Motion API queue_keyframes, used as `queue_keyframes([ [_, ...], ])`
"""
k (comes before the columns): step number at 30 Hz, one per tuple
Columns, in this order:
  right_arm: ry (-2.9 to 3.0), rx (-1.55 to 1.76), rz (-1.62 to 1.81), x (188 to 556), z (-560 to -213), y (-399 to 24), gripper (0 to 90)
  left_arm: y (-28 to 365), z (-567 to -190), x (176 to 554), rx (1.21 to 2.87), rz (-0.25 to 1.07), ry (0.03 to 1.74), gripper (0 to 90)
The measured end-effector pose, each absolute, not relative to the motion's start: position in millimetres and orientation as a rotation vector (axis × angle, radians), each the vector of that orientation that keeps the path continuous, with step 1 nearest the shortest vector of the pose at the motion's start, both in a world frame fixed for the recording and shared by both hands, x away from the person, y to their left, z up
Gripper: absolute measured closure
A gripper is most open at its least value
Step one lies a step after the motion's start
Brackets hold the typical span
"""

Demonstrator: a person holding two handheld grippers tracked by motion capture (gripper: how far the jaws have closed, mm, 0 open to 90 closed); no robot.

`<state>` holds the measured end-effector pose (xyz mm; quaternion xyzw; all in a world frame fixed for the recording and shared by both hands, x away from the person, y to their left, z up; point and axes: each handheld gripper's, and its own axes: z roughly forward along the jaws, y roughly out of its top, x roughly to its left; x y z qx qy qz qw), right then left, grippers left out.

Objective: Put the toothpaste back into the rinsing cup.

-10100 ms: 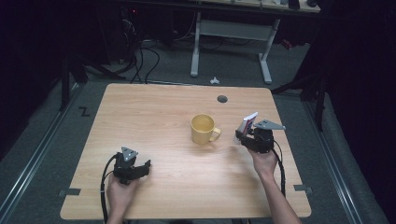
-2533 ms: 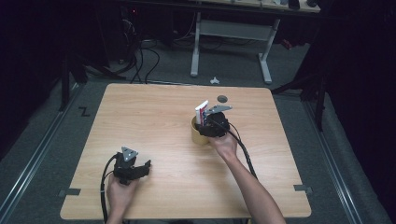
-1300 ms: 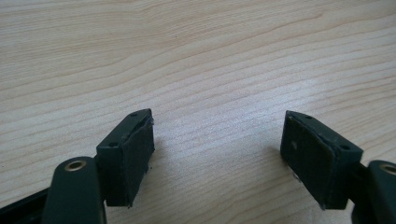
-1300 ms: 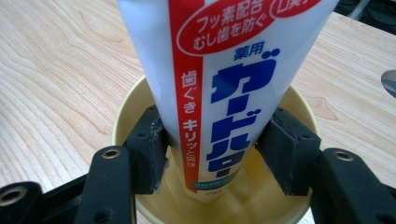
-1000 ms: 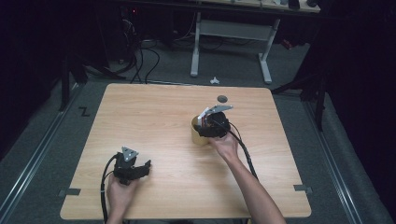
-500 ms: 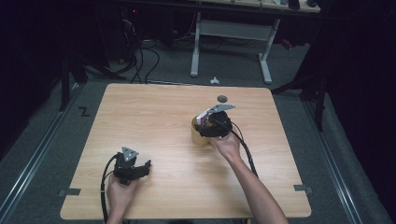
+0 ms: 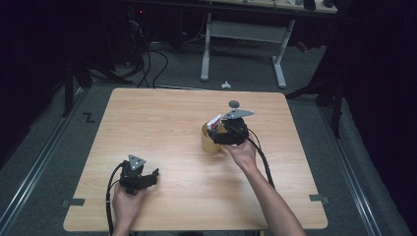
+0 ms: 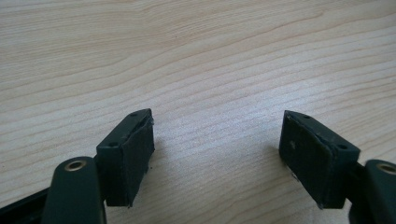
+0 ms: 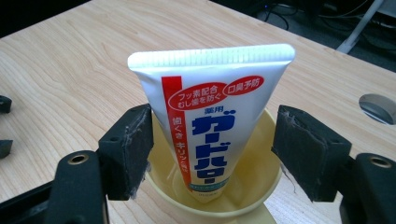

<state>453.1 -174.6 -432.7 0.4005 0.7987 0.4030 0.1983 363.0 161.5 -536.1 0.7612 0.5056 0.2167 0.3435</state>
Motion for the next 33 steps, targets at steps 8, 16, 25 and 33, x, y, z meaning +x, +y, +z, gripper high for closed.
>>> queue_keyframes([
  [8, 2.214, 1.121, 1.153, 449.7, -427.0, -180.2, 29.3, 161.5, -536.2, 363.0, 1.977, 0.563, 1.314, 26.8],
  [16, 2.201, 1.115, 1.172, 445.6, -425.0, -186.0, 29.7, 161.5, -536.1, 363.0, 1.978, 0.563, 1.314, 26.9],
  [25, 2.179, 1.120, 1.193, 440.2, -421.2, -193.6, 30.0, 161.5, -536.1, 363.1, 1.978, 0.563, 1.315, 26.8],
  [33, 2.156, 1.123, 1.211, 435.2, -415.7, -202.1, 30.3, 161.4, -536.1, 363.1, 1.977, 0.564, 1.315, 26.8],
])
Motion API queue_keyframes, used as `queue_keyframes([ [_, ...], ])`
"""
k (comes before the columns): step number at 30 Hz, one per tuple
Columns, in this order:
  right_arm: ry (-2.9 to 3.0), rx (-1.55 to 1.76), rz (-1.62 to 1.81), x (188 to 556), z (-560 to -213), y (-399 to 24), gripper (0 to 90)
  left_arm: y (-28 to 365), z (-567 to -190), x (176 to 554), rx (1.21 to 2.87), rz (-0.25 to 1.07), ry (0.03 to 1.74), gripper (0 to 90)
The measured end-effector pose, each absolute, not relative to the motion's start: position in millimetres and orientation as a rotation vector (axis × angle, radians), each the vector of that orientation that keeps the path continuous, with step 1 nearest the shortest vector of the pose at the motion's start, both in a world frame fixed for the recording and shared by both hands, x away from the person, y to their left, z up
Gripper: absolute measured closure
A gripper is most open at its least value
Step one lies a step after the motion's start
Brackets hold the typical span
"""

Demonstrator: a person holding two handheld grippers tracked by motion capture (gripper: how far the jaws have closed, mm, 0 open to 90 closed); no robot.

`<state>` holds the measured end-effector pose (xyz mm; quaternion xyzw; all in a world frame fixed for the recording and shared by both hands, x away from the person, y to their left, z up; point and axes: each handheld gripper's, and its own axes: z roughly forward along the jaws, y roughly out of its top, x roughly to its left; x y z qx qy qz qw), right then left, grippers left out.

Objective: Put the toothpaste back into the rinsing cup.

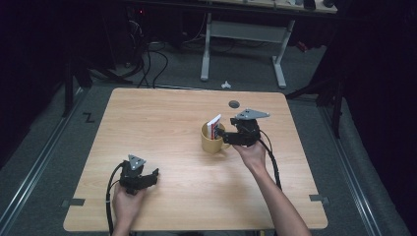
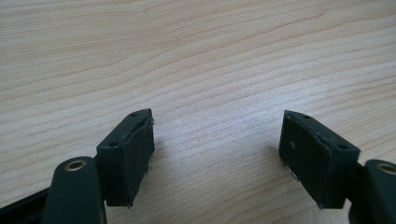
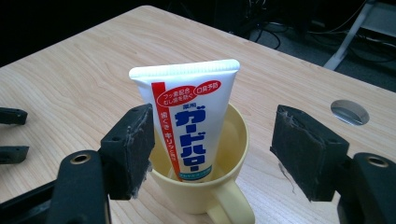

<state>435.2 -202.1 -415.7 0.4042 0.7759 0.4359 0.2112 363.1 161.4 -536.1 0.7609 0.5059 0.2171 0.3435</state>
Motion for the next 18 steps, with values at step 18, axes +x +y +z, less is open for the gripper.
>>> queue_keyframes([
  [18, 2.117, 1.135, 1.258, 423.4, -407.3, -220.0, 31.6, 161.4, -536.1, 363.1, 1.978, 0.565, 1.314, 26.8],
])
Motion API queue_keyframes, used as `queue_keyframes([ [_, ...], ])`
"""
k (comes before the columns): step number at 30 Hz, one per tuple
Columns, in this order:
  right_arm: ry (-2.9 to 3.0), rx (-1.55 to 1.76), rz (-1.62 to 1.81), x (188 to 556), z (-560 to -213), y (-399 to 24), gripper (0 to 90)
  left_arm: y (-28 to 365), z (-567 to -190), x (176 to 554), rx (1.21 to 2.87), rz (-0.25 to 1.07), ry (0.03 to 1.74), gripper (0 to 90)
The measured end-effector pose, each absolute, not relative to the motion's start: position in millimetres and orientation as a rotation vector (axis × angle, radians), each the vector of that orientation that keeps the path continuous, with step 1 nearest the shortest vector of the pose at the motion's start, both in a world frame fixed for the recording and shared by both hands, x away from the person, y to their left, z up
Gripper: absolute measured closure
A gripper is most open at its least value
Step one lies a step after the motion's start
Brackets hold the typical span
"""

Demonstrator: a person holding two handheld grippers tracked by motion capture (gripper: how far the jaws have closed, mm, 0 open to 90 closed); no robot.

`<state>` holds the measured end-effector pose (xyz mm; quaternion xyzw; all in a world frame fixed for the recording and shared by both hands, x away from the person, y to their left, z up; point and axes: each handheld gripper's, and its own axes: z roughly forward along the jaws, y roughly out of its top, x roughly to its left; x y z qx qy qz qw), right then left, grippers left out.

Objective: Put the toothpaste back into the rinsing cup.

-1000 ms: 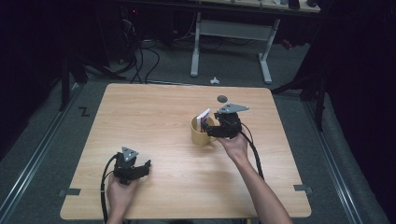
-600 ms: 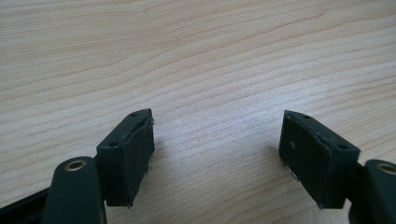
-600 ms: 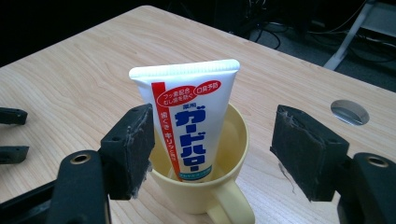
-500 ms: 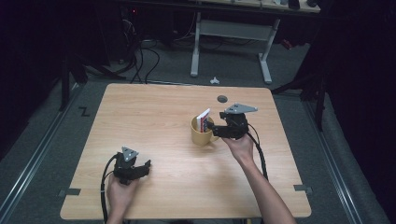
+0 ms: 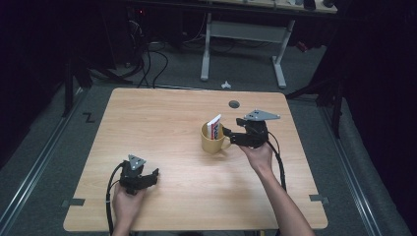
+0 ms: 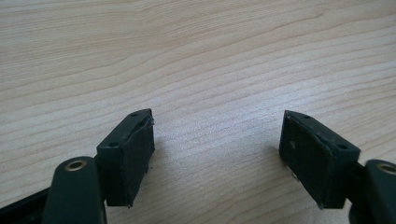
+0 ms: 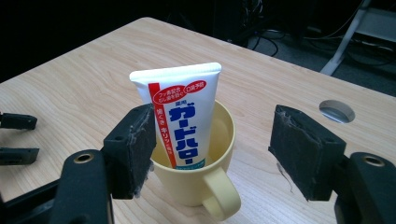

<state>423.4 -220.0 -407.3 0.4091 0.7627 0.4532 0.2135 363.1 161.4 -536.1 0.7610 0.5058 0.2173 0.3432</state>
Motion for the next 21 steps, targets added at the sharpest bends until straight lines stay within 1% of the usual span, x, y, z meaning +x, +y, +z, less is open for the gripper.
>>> queue_keyframes([
  [21, 2.062, 1.164, 1.325, 406.2, -401.9, -243.7, 32.8, 161.3, -536.1, 363.0, 1.978, 0.566, 1.314, 26.7],
])
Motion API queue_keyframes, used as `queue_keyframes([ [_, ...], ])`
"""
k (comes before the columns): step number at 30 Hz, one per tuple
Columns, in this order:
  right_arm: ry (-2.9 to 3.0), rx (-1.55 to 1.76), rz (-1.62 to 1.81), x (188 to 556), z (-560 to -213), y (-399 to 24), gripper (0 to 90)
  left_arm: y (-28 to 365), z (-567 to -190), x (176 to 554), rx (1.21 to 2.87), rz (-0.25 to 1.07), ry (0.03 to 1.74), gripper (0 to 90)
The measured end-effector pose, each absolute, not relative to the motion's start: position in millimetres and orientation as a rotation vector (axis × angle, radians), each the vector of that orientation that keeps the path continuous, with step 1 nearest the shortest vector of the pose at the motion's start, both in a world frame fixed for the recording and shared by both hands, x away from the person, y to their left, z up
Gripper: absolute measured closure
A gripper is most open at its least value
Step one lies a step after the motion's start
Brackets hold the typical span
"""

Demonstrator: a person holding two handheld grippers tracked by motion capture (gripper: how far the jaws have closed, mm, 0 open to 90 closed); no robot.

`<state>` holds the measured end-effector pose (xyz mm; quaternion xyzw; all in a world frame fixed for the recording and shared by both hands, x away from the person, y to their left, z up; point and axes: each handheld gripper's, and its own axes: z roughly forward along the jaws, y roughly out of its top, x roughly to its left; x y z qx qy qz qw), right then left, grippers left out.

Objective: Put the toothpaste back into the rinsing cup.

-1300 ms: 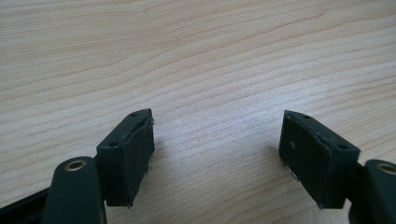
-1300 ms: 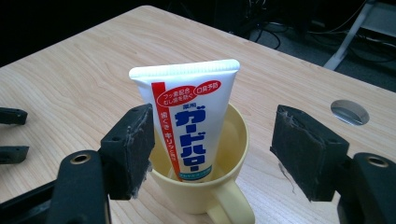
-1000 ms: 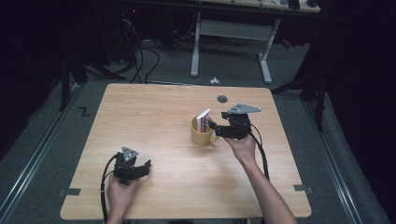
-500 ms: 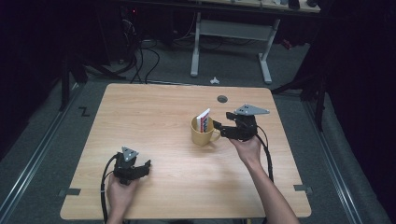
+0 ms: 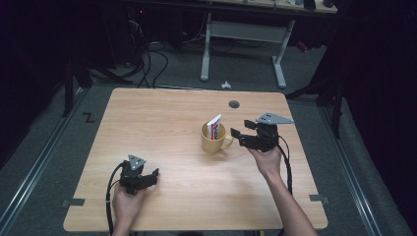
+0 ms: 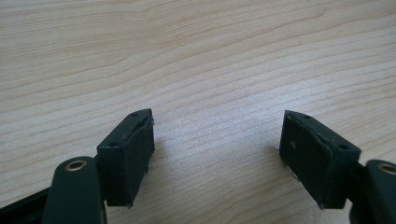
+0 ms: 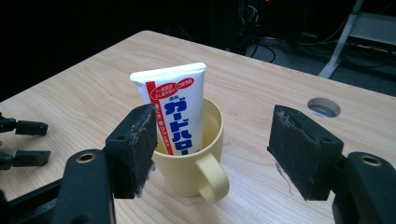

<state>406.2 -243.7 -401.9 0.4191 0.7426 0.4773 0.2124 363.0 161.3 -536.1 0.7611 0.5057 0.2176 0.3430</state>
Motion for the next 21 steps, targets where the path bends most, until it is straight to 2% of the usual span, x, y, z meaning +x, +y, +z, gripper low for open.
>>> queue_keyframes([
  [21, 2.013, 1.207, 1.367, 394.1, -398.3, -264.0, 33.9, 161.3, -536.1, 363.0, 1.979, 0.566, 1.314, 26.7],
])
